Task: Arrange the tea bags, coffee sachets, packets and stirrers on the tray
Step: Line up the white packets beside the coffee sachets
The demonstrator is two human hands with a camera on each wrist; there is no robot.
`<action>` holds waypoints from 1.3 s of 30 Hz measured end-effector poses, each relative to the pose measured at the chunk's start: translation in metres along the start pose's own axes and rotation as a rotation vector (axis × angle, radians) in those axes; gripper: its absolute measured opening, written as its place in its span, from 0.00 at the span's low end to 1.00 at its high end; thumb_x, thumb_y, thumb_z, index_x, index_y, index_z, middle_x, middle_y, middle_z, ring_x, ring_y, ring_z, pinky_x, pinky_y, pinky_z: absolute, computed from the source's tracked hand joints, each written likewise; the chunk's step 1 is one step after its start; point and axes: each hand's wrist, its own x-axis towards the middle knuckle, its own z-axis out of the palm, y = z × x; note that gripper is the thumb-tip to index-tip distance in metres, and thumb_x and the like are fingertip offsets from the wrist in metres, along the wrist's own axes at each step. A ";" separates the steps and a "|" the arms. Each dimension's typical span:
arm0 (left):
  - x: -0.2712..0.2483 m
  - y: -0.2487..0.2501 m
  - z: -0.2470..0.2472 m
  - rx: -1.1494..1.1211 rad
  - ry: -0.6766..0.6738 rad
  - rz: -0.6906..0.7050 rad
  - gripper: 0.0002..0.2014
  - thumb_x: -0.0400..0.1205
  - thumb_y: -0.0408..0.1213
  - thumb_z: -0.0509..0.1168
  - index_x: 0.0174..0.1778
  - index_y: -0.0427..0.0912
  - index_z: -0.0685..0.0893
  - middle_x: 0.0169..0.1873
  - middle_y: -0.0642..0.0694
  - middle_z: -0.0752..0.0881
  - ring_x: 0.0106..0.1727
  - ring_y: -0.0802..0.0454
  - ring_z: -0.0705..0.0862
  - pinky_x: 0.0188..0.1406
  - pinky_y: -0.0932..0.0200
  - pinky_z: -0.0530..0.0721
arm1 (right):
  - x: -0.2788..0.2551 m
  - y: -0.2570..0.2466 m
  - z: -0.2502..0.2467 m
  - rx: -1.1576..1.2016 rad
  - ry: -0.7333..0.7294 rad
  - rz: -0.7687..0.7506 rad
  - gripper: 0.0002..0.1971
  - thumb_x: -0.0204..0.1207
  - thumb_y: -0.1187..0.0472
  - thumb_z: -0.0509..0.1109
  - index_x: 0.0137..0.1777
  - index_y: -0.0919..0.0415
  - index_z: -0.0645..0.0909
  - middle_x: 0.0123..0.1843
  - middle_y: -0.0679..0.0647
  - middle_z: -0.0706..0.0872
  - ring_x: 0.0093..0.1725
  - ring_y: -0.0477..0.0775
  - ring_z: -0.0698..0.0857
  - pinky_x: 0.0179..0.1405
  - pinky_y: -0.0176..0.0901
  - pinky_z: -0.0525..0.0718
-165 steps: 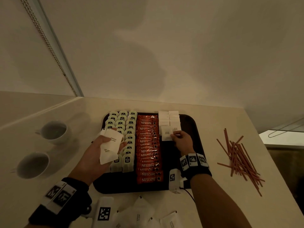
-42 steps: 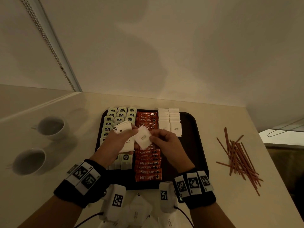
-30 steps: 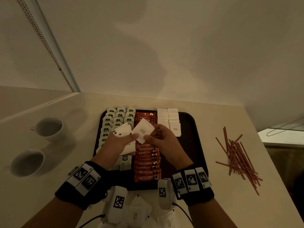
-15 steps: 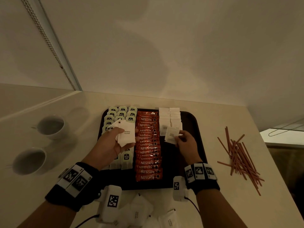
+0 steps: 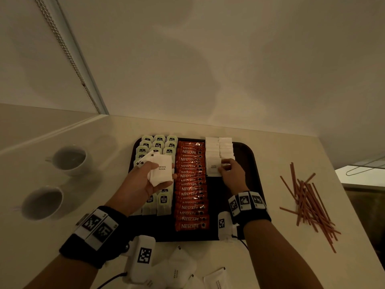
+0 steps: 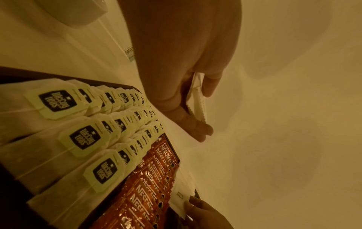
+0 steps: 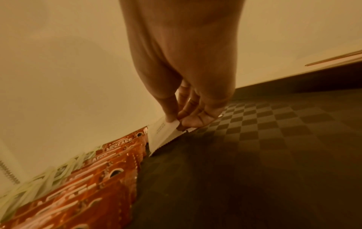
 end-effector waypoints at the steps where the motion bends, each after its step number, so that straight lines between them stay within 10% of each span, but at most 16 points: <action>1: 0.000 0.000 0.001 -0.006 0.006 -0.003 0.10 0.85 0.29 0.54 0.54 0.44 0.78 0.48 0.32 0.87 0.49 0.32 0.85 0.28 0.53 0.89 | 0.001 0.000 0.001 -0.012 0.012 0.003 0.12 0.78 0.65 0.68 0.61 0.63 0.79 0.58 0.56 0.84 0.51 0.46 0.78 0.50 0.37 0.77; 9: -0.001 0.000 0.004 -0.034 0.002 0.008 0.16 0.84 0.29 0.56 0.67 0.43 0.73 0.53 0.31 0.85 0.41 0.34 0.89 0.27 0.52 0.89 | 0.005 0.002 0.005 -0.107 0.083 -0.008 0.11 0.75 0.62 0.72 0.55 0.65 0.78 0.50 0.58 0.85 0.46 0.49 0.81 0.51 0.43 0.84; 12: 0.001 0.000 0.004 -0.012 0.011 0.025 0.14 0.84 0.29 0.58 0.65 0.44 0.75 0.52 0.32 0.86 0.40 0.35 0.90 0.26 0.53 0.88 | -0.007 -0.017 0.001 -0.046 0.094 -0.077 0.11 0.77 0.59 0.71 0.55 0.63 0.77 0.47 0.52 0.84 0.46 0.49 0.83 0.36 0.29 0.77; 19: 0.004 -0.011 0.011 0.330 0.035 0.181 0.10 0.79 0.28 0.68 0.47 0.50 0.81 0.36 0.51 0.90 0.39 0.55 0.87 0.26 0.65 0.84 | -0.063 -0.087 0.006 0.304 -0.476 -0.359 0.14 0.77 0.57 0.71 0.62 0.53 0.80 0.51 0.53 0.86 0.51 0.51 0.88 0.50 0.45 0.88; 26: 0.001 -0.014 0.010 0.433 0.026 0.223 0.10 0.75 0.23 0.71 0.49 0.38 0.83 0.39 0.40 0.89 0.32 0.52 0.88 0.28 0.64 0.86 | -0.068 -0.078 0.015 0.409 -0.317 -0.322 0.05 0.78 0.67 0.68 0.52 0.60 0.80 0.50 0.52 0.83 0.55 0.56 0.86 0.47 0.47 0.89; 34: 0.010 -0.009 0.012 0.475 0.143 0.361 0.06 0.76 0.28 0.71 0.40 0.45 0.84 0.40 0.43 0.88 0.42 0.47 0.87 0.22 0.64 0.82 | -0.077 -0.070 0.006 0.295 -0.502 -0.304 0.07 0.78 0.61 0.70 0.55 0.57 0.83 0.50 0.55 0.87 0.46 0.49 0.88 0.43 0.38 0.87; 39: 0.011 -0.009 0.019 0.365 0.102 0.190 0.03 0.82 0.31 0.64 0.49 0.41 0.81 0.39 0.40 0.88 0.38 0.47 0.87 0.23 0.65 0.84 | -0.070 -0.056 -0.002 0.356 -0.383 -0.216 0.05 0.77 0.62 0.71 0.51 0.57 0.86 0.50 0.54 0.89 0.51 0.52 0.88 0.50 0.45 0.88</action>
